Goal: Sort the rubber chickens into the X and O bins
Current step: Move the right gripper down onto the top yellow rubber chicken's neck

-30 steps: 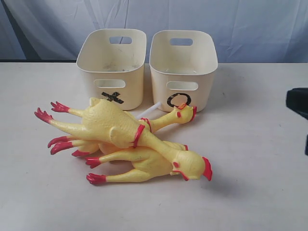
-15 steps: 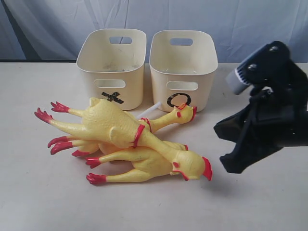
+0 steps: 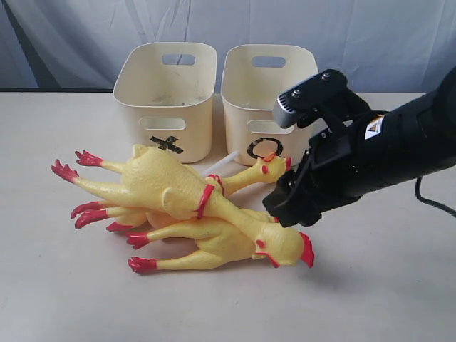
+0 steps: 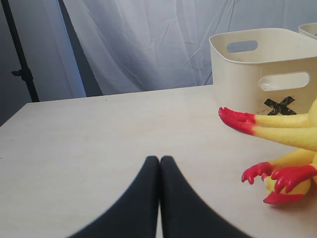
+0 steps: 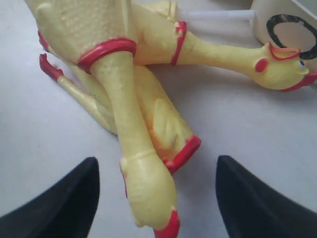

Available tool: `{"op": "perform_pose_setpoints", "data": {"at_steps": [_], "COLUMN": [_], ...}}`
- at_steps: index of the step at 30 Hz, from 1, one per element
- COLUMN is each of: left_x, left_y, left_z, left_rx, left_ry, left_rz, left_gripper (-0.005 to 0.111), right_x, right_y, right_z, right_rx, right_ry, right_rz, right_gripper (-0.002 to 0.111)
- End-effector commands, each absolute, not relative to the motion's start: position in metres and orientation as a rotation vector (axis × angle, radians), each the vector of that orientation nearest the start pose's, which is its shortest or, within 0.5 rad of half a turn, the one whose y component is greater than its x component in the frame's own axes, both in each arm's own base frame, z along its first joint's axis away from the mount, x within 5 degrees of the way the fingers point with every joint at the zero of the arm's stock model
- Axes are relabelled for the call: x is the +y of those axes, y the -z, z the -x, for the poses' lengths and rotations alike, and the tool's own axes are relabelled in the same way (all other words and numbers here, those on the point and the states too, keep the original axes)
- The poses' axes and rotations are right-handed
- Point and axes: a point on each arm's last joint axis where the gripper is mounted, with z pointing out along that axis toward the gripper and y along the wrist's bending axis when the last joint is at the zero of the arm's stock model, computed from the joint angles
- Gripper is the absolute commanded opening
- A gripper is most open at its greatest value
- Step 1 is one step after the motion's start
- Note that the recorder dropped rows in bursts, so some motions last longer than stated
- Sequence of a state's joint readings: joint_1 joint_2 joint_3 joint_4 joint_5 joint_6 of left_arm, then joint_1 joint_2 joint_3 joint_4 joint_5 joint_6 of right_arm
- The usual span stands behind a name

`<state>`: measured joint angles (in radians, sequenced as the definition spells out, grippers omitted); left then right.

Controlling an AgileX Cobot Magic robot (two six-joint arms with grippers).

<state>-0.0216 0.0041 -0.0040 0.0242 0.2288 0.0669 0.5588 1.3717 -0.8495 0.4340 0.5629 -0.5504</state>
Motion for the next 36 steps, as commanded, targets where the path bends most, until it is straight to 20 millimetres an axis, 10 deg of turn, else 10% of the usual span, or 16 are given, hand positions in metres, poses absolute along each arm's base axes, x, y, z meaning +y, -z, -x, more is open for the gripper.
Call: {"op": "perform_pose_setpoints", "data": {"at_steps": [1,18,36], "left_x": [-0.001,-0.001,-0.001], "left_y": [-0.193,-0.193,-0.193], "left_z": [-0.056,-0.056,-0.056], "left_rx": [1.707,1.705,1.705], "left_ry": [-0.055,-0.058,-0.058], "left_rz": [-0.089,-0.091,-0.091], "left_gripper": [0.000,0.000,0.000], "right_x": [0.170,0.216,0.216], "right_y": [-0.238,-0.195,-0.192], "right_z": [-0.222,-0.243,-0.241], "right_rx": [2.352,2.195,2.186], "right_ry": [-0.497,-0.426,-0.401], "right_rz": [1.077,1.252,1.315], "right_gripper": [0.064,0.063,0.063]}}
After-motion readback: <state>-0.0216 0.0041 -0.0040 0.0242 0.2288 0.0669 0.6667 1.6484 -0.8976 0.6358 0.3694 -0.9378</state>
